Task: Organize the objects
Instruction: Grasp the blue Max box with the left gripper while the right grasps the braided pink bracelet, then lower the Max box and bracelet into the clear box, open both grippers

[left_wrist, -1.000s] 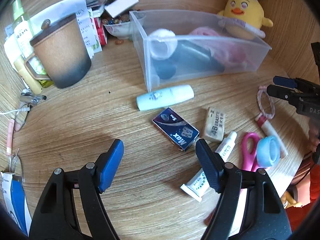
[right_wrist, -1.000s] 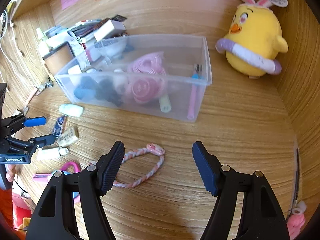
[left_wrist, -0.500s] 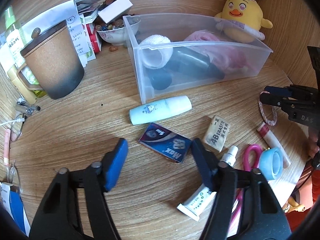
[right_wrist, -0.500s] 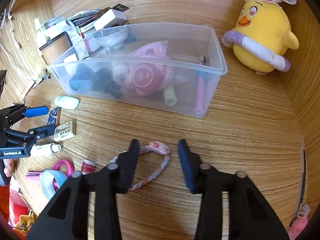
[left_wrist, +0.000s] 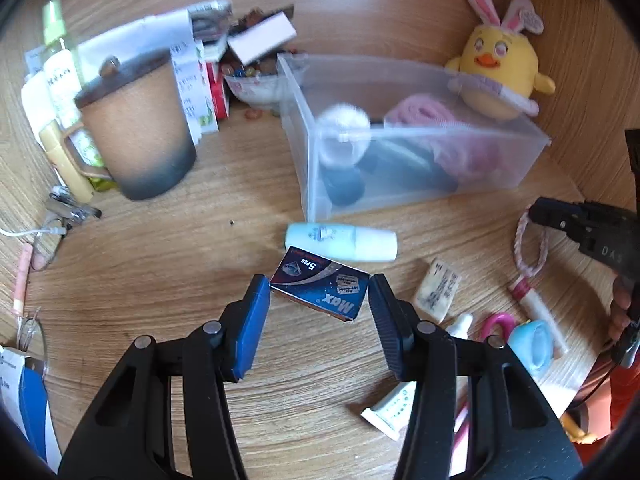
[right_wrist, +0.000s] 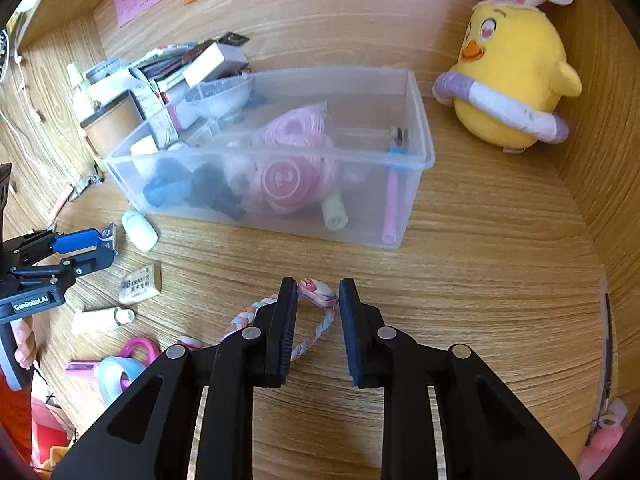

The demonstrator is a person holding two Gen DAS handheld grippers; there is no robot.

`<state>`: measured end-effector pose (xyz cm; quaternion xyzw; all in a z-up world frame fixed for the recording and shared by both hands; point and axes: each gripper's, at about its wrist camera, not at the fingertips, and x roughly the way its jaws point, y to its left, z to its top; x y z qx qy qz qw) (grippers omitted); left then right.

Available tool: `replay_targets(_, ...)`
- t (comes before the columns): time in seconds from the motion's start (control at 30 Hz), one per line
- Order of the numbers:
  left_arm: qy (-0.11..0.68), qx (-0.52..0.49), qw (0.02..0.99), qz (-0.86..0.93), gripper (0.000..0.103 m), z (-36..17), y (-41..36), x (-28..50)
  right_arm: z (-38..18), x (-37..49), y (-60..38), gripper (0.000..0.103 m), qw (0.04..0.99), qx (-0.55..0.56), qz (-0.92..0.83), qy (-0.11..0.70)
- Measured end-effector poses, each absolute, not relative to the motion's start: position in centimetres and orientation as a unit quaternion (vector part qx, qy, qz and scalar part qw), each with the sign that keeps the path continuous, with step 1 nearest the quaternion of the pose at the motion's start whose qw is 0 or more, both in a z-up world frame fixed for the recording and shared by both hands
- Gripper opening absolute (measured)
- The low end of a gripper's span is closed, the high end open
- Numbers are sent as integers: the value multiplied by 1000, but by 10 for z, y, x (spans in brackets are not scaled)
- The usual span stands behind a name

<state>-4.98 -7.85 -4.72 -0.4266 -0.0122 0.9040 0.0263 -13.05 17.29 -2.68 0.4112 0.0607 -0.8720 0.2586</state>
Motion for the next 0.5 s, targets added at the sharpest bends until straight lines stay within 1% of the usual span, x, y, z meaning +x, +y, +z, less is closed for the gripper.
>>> replay_targets(0.17, -21, -390, 29, 920, 51, -23, -73, -52, -8, -126, 176, 19, 268, 390, -880, 46)
replay_targets(0.5, -44, -348, 50, 935, 51, 14, -59, -67, 31, -122, 170, 19, 294, 345, -891, 15)
